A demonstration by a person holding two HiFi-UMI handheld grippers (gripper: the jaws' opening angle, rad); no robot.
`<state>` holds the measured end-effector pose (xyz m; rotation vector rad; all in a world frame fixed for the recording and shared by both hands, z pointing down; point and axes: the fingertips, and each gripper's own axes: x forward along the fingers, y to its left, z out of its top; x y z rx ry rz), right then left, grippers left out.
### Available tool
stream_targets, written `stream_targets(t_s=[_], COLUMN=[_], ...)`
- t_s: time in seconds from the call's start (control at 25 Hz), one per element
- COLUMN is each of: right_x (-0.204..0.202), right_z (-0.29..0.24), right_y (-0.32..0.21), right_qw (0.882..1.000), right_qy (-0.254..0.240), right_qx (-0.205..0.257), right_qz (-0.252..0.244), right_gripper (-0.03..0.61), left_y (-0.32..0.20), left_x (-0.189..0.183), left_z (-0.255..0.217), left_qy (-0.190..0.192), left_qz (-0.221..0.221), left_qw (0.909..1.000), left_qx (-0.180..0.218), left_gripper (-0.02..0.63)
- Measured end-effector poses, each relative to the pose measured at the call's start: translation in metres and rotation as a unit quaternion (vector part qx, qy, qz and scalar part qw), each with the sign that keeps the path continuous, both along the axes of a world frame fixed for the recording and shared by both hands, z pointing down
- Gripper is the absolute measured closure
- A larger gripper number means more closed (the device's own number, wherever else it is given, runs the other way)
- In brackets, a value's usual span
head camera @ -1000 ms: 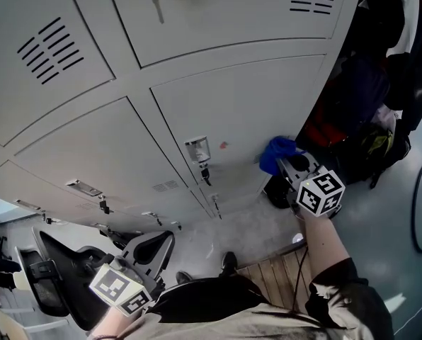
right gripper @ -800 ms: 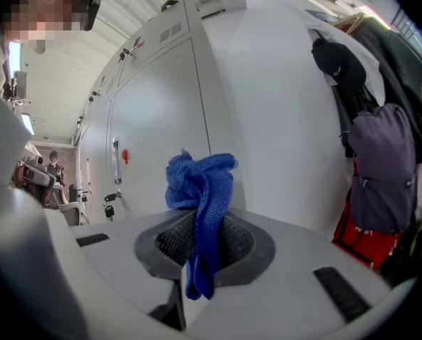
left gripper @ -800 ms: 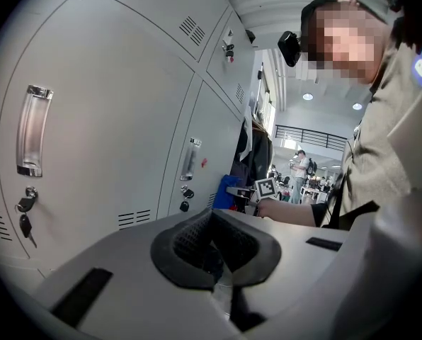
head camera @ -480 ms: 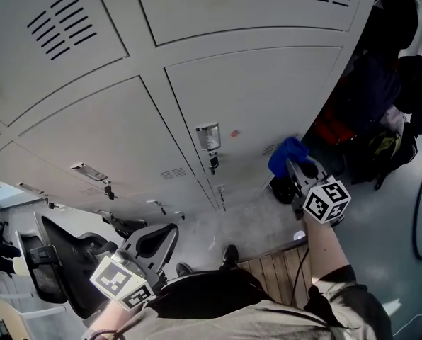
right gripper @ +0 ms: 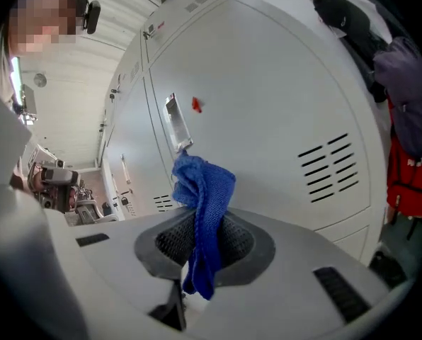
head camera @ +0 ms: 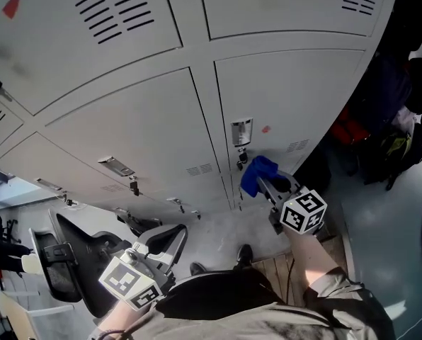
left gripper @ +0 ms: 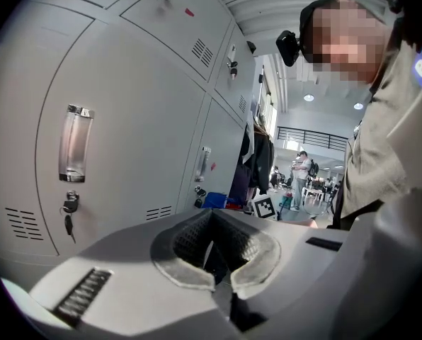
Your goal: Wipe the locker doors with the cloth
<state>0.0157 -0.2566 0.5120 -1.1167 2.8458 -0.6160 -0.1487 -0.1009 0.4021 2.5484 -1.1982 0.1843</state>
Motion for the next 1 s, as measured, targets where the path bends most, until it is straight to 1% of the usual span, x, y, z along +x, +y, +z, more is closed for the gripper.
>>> stream_targets(t_s=[0.12, 0.28, 0.52, 0.64, 0.76, 1.0], right_x=[-0.024, -0.044, -0.052, -0.045, -0.030, 0.022], right_z=[0.003, 0.011, 0.025, 0.027, 0.030, 0.037], right_y=[-0.002, -0.007, -0.019, -0.024, -0.029, -0.041], right_qw=[1.000, 1.000, 1.000, 1.000, 1.000, 0.999], right_qy=[-0.001, -0.002, 0.009, 0.014, 0.018, 0.037], right_qx=[-0.001, -0.008, -0.018, -0.016, -0.018, -0.022], right_qz=[-0.011, -0.020, -0.022, -0.022, -0.018, 0.009], right_gripper=[0.525, 0.525, 0.525, 0.525, 0.525, 0.525], left_y=[0.005, 0.010, 0.008, 0.004, 0.000, -0.009], left_x=[-0.014, -0.026, -0.024, -0.019, -0.010, 0.010], left_z=[0.002, 0.003, 0.002, 0.002, 0.004, 0.006], left_qy=[-0.003, -0.007, -0.008, -0.009, -0.008, -0.003], left_qz=[-0.011, -0.024, -0.031, -0.033, -0.032, -0.027], left_qw=[0.9999, 0.9997, 0.9995, 0.9994, 0.9994, 0.9996], left_qx=[-0.003, -0.007, -0.007, -0.006, -0.008, -0.010], left_gripper=[0.614, 0.614, 0.614, 0.614, 0.614, 0.614])
